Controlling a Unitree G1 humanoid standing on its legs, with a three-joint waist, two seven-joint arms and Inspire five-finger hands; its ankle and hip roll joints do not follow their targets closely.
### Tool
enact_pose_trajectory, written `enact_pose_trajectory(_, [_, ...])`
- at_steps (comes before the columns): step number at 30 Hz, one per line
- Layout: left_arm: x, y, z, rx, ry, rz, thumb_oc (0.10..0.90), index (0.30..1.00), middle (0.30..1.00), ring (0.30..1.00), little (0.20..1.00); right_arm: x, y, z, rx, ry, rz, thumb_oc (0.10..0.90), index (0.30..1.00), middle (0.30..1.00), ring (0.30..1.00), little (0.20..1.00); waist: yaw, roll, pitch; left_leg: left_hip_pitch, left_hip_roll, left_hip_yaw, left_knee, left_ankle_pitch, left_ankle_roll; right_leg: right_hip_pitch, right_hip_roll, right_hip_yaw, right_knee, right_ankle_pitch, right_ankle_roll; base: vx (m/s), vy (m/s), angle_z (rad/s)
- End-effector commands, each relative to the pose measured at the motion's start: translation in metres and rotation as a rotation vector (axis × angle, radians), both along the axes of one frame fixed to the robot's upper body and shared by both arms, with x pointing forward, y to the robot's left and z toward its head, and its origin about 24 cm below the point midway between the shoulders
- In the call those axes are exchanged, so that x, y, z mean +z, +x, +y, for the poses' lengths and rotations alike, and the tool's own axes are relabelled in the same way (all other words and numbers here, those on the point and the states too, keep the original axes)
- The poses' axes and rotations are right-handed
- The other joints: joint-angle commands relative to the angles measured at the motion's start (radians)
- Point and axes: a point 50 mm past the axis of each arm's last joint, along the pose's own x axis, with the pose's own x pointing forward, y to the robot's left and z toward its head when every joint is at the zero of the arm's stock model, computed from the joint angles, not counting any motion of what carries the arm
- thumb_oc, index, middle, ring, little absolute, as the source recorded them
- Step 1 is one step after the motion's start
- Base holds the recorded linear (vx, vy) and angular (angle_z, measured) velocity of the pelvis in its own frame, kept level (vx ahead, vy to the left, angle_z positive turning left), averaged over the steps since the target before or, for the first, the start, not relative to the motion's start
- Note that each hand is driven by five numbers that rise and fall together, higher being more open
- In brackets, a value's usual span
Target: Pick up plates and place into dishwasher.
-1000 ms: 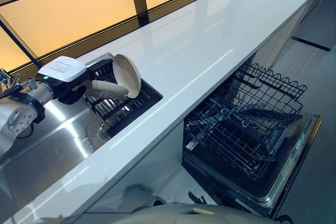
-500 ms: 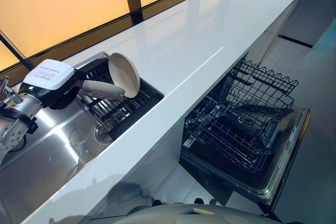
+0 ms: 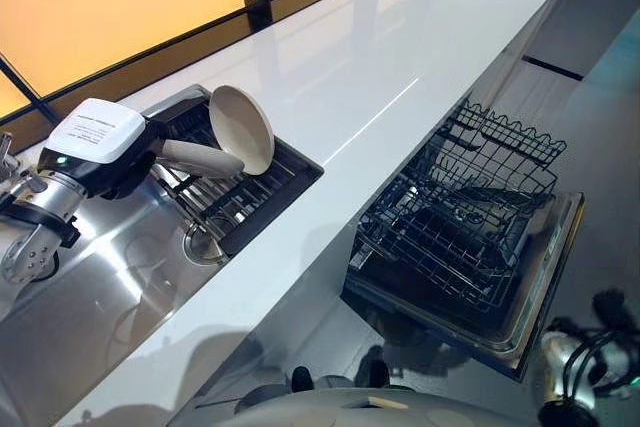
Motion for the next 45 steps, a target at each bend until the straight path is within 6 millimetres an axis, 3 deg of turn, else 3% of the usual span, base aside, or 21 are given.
enact_pose_trajectory(1, [0.13, -0.016, 0.001, -0.029, -0.148, -0.858, 0.1, 0.3, 0.3, 0.3, 0.2, 0.068, 0.035, -0.006, 0.157, -0.334, 0.002, 0.8, 0.9, 0.9, 0.9, 0.9, -0.081, 0.08, -0.035, 0.042, -0.032, -0.036, 0.005, -0.136, 0.011, 0.028, 0.091, -0.051, 0.102, -0.141, 0.017, 0.0, 0.0, 0.0])
enact_pose_trajectory(5, [0.129, -0.019, -0.001, -0.021, -0.137, -0.844, 0.1, 0.3, 0.3, 0.3, 0.2, 0.069, 0.044, -0.003, 0.268, -0.364, 0.132, 0.8, 0.9, 0.9, 0.9, 0.9, -0.079, 0.074, -0.044, 0.04, -0.03, -0.04, 0.005, -0.135, 0.006, 0.031, 0.091, -0.059, 0.099, -0.142, 0.014, 0.0, -0.006, 0.03])
enact_pose_trajectory(9, [0.13, -0.021, 0.0, -0.029, -0.151, -0.83, 0.1, 0.3, 0.3, 0.3, 0.2, 0.085, 0.054, 0.011, 0.384, -0.45, 0.106, 0.8, 0.9, 0.9, 0.9, 0.9, -0.076, 0.073, -0.045, 0.04, -0.03, -0.042, 0.005, -0.134, 0.005, 0.029, 0.089, -0.065, 0.105, -0.137, 0.017, 0.0, -0.003, 0.01])
enact_pose_trajectory(16, [0.122, -0.02, -0.009, -0.127, -0.287, -0.851, 0.1, 0.3, 0.3, 0.3, 0.2, 0.16, 0.071, 0.069, 0.735, -0.841, -0.081, 0.8, 0.9, 0.9, 0.9, 0.9, -0.074, 0.068, -0.043, 0.041, -0.029, -0.058, 0.005, -0.131, 0.007, 0.025, 0.09, -0.055, 0.125, -0.147, 0.016, 0.0, -0.005, 0.01])
enact_pose_trajectory(22, [0.124, -0.025, -0.016, -0.179, -0.276, -1.011, 0.1, 0.3, 0.3, 0.3, 0.2, 0.201, 0.067, 0.099, 0.855, -1.074, -0.204, 0.8, 0.9, 0.9, 0.9, 0.9, -0.065, 0.062, -0.054, 0.042, -0.026, -0.067, 0.005, -0.131, 0.004, 0.025, 0.094, -0.056, 0.133, -0.16, 0.008, 0.0, -0.02, 0.15])
enact_pose_trajectory(31, [0.121, -0.033, -0.029, -0.22, -0.249, -1.14, 0.1, 0.3, 0.3, 0.3, 0.2, 0.226, 0.064, 0.128, 1.143, -1.035, -0.384, 0.8, 0.9, 0.9, 0.9, 0.9, -0.036, 0.048, -0.069, 0.04, -0.021, -0.093, 0.005, -0.129, -0.006, 0.039, 0.102, -0.073, 0.123, -0.177, -0.008, 0.0, -0.044, 0.1])
enact_pose_trajectory(38, [0.122, -0.041, -0.037, -0.282, -0.24, -1.214, 0.1, 0.3, 0.3, 0.3, 0.2, 0.24, 0.063, 0.152, 1.261, -1.107, -0.441, 0.8, 0.9, 0.9, 0.9, 0.9, -0.008, 0.036, -0.079, 0.036, -0.019, -0.118, 0.005, -0.121, -0.017, 0.054, 0.108, -0.097, 0.106, -0.178, -0.021, -0.01, -0.07, 0.11])
enact_pose_trajectory(41, [0.123, -0.041, -0.041, -0.297, -0.23, -1.192, 0.1, 0.3, 0.3, 0.3, 0.2, 0.245, 0.063, 0.159, 1.326, -1.11, -0.453, 0.8, 0.9, 0.9, 0.9, 0.9, 0.0, 0.033, -0.079, 0.03, -0.018, -0.125, 0.005, -0.11, -0.022, 0.055, 0.11, -0.106, 0.096, -0.166, -0.026, -0.04, -0.059, 0.07])
enact_pose_trajectory(45, [0.117, -0.034, -0.049, -0.328, -0.171, -1.031, 0.1, 0.3, 0.3, 0.3, 0.2, 0.249, 0.065, 0.166, 1.371, -1.115, -0.449, 0.8, 0.9, 0.9, 0.9, 0.9, 0.011, 0.034, -0.083, 0.027, -0.017, -0.136, 0.005, -0.112, -0.03, 0.066, 0.112, -0.117, 0.075, -0.164, -0.026, -0.02, -0.056, 0.13])
